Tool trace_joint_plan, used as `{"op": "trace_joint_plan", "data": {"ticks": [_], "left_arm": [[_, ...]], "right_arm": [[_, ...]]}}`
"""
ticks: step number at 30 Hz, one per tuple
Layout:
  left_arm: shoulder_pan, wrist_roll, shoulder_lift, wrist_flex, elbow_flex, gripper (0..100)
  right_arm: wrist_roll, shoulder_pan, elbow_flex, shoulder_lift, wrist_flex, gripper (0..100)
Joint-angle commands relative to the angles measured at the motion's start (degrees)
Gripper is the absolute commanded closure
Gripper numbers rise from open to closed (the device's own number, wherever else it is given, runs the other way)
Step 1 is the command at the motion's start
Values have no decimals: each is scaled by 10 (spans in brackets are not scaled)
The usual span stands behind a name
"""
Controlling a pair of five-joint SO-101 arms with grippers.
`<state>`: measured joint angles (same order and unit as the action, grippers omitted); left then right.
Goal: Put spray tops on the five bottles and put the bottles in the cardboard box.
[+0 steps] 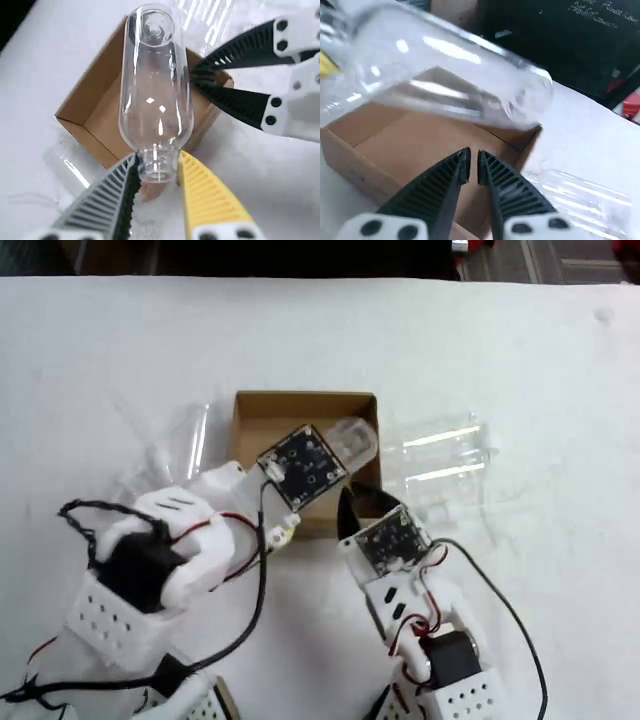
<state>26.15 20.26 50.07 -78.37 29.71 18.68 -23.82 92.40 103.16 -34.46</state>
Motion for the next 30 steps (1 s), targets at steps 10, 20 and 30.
{"op": "trace_joint_plan", "data": {"ticks": [10,20,30], "left_arm": [[-109,-2,-416,-248,-547,961],[-67,57,-609,-243,-609,958],[-67,77,-773,-241,-712,958]], "right_arm": [[-2,151,1,0,58,981],[3,163,44,0,130,981],[3,160,44,0,129,981]]}}
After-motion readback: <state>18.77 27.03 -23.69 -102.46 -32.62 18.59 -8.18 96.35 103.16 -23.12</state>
